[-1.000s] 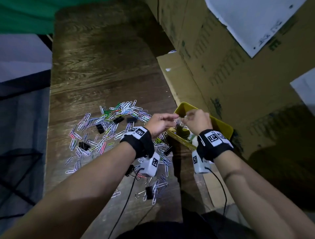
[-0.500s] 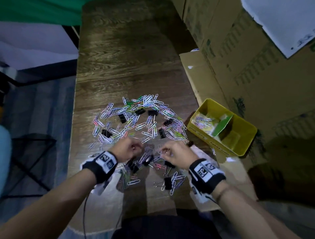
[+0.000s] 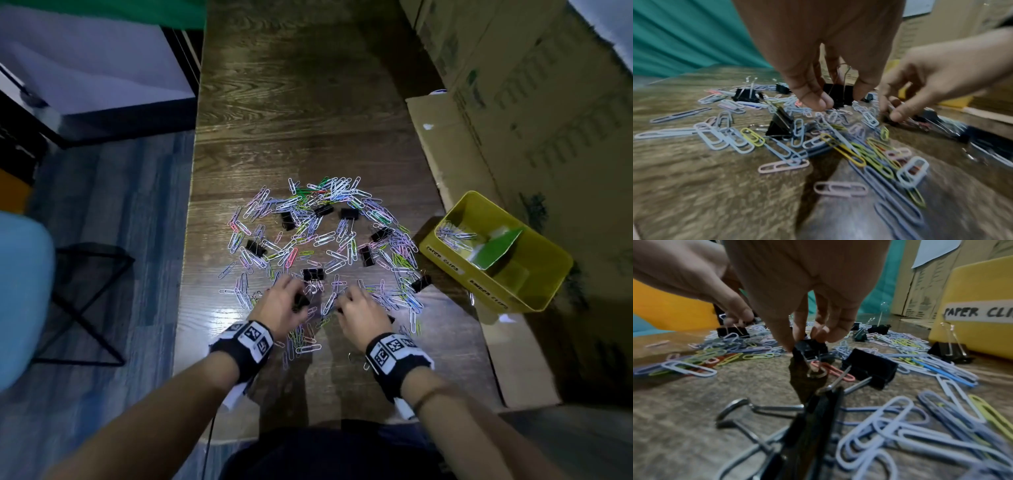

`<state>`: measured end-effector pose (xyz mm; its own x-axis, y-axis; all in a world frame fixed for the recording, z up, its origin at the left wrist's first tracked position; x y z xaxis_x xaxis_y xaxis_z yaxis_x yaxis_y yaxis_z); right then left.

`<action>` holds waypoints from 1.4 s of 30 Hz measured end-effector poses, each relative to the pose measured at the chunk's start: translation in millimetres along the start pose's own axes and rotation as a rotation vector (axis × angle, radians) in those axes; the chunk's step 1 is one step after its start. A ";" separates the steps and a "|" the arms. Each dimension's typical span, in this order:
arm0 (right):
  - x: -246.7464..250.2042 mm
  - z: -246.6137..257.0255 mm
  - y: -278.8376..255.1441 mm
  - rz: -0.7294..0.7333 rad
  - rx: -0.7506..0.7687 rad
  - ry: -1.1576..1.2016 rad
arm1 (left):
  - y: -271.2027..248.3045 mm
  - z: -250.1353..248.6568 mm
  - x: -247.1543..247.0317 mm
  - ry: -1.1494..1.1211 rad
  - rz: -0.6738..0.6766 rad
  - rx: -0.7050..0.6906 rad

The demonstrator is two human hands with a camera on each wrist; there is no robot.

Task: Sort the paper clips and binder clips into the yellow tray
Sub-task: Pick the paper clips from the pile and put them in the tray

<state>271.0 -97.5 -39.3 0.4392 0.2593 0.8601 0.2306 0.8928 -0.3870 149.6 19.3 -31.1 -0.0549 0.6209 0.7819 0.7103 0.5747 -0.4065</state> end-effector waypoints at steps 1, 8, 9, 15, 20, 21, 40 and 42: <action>2.7 -3.9 -0.2 -0.025 -0.026 0.024 | 5.0 3.8 5.1 -0.065 -0.017 0.007; 17.0 -0.8 -8.0 -0.184 -0.028 0.036 | 16.3 21.8 34.2 -0.129 -0.098 -0.114; 16.1 9.4 -10.6 -0.169 0.053 0.054 | 8.1 22.7 35.5 -0.088 -0.120 -0.178; -18.2 61.0 -16.6 0.104 0.146 -0.065 | -50.7 49.4 0.8 0.267 -0.005 -0.125; -32.8 70.6 -14.1 0.077 0.056 -0.096 | -65.0 40.7 -26.3 0.246 0.037 -0.033; -33.1 69.5 -15.2 0.064 0.069 -0.108 | -63.9 36.1 -29.9 0.238 0.043 -0.060; -41.3 54.6 -26.9 0.051 0.013 0.056 | -41.4 14.0 -36.5 0.216 0.093 -0.206; -43.8 49.9 -27.6 0.036 0.013 0.055 | -39.7 15.6 -33.1 0.176 0.061 -0.241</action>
<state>202.1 -115.1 -49.7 0.4940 0.2712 0.8261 0.2025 0.8881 -0.4126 112.2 -15.7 -48.2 0.1007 0.5364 0.8379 0.8559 0.3826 -0.3478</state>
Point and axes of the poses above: each hand's wrist, its own y-axis towards the middle knuckle, its own x-axis out of the back of the hand, z = x × y, the point moved 4 cm from there along y, towards the middle knuckle, and after that the axes turned 5 degrees about x, right-handed, at the moved point
